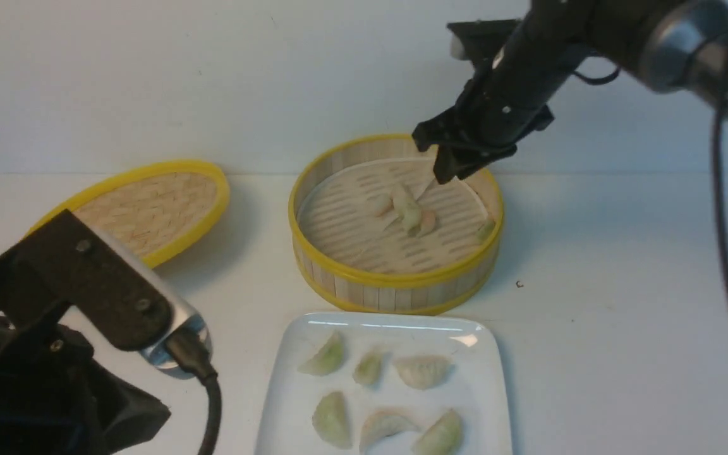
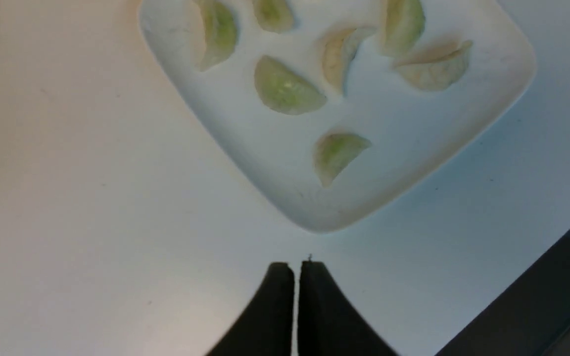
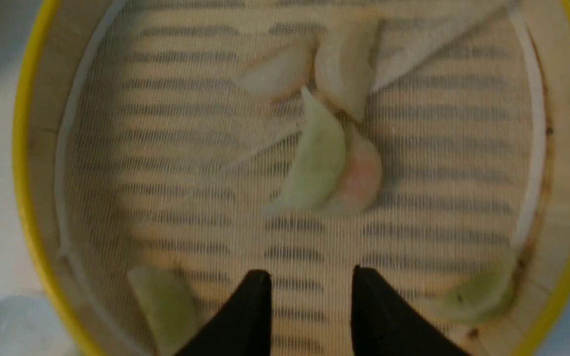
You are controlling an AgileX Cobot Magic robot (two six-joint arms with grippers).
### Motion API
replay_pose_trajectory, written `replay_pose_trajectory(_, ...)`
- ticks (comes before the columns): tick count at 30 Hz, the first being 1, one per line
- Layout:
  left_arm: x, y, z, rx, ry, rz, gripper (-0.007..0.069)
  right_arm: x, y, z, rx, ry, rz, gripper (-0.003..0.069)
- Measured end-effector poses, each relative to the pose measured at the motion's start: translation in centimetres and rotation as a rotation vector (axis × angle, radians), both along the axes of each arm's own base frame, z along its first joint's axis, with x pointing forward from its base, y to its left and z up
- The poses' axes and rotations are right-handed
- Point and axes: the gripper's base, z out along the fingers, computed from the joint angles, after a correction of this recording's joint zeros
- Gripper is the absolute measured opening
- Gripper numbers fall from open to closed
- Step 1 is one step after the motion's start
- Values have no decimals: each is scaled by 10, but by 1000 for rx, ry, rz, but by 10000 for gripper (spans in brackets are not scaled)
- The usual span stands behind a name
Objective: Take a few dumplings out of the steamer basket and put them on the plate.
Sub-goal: Use the right arm to grab a dumpling from inside the steamer
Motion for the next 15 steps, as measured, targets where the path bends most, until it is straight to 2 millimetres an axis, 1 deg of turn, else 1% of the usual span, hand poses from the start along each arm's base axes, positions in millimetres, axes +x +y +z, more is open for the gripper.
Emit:
replay_pose_trajectory(1,-1,2,0,10,-5,10,-6,5,4,-2,5,-15,2,259)
replay_pose_trajectory(2,-4,8,2,27,-22,32,-6,12,10,-13,2,-15,9,298)
replay_pose_trajectory(3,-6,12,4,42,-33,50,-6,17,14,-16,6,-32,12,323)
replay_pose_trajectory(5,-13,25,9,76,-76,116,-6,28,23,-32,-5,-48,20,384)
replay_pose_trajectory(6,-14,28,9,88,-84,130,-6,30,25,-34,-11,-60,22,399)
replay_pose_trajectory(8,-20,40,14,112,-130,191,-6,35,29,-45,-30,-65,27,442)
replay_pose_trajectory(11,-27,52,19,130,-181,254,-6,36,33,-58,-47,-51,36,462)
replay_pose_trajectory(15,-35,64,25,115,-244,319,-6,35,38,-69,-70,-40,51,466)
